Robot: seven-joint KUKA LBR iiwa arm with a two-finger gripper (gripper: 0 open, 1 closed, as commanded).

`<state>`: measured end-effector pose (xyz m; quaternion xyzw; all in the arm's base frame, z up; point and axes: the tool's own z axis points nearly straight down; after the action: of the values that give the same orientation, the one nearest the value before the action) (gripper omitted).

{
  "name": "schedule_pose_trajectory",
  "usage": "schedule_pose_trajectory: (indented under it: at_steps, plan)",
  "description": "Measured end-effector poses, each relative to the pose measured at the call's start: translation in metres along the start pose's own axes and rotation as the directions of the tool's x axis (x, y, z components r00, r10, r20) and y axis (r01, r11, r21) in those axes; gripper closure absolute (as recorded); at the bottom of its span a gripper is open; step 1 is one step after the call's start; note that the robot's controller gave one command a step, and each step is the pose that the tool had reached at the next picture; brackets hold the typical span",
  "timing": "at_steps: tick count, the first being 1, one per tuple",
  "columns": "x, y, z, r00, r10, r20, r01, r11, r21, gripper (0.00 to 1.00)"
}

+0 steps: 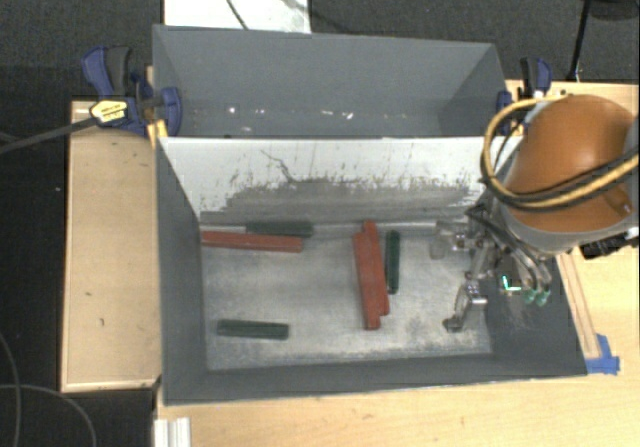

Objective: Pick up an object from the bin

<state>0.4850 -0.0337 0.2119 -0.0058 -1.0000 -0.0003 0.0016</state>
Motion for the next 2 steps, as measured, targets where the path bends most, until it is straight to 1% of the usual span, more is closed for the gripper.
schedule_pose_trajectory:
  at_steps: [1, 2]
  plan:
    - [-0.001, 0.000, -0.002, 1.000, -0.001, 0.006, 0.001, 1.000, 0.001, 0.00]
    - [-0.001, 0.018, 0.042, 0.998, -0.068, 0.012, 0.068, 0.998, 0.002, 0.00]
